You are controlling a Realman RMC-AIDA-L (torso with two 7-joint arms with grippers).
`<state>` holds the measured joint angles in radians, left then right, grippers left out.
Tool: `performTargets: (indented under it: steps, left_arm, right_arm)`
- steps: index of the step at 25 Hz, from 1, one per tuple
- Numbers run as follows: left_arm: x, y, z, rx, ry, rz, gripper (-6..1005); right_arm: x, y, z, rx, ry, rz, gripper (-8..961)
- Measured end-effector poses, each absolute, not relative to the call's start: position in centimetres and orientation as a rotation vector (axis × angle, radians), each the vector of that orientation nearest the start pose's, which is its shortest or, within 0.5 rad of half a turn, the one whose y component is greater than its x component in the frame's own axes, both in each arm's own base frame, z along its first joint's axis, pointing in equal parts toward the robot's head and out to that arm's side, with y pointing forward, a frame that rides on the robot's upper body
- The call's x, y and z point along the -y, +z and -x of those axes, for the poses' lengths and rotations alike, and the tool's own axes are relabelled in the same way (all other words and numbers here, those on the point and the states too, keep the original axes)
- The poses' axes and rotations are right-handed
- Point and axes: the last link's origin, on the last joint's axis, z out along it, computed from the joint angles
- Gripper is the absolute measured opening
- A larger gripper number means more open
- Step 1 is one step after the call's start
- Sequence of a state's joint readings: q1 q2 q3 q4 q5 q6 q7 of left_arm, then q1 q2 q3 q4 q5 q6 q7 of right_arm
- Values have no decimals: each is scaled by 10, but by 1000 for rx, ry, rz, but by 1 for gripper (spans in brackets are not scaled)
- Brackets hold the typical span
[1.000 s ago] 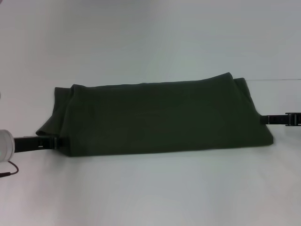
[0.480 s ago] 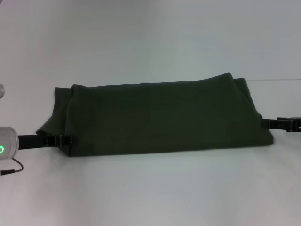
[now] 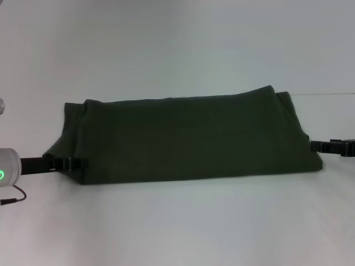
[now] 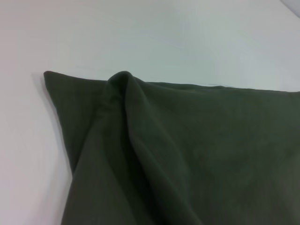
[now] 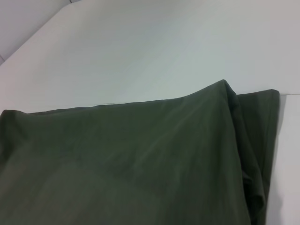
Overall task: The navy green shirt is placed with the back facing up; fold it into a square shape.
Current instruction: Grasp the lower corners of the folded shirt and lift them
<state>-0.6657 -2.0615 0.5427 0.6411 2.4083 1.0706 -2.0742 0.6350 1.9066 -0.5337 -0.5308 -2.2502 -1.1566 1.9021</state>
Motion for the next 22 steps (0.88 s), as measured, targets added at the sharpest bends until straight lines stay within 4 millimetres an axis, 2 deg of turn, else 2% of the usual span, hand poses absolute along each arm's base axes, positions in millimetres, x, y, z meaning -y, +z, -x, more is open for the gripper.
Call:
performTargets:
  steps: [8, 14, 22]
  left_arm:
    - [-396, 19, 312, 1395, -302, 2120, 232]
    - [-395, 19, 313, 1401, -302, 2121, 29]
    - [-394, 19, 313, 1405, -305, 2119, 2]
  right_arm:
    - [-394, 70, -331, -1278, 383, 2172, 738]
    - [-394, 70, -332, -1279, 384, 2169, 739]
    - [-404, 73, -324, -1377, 350, 2141, 738]
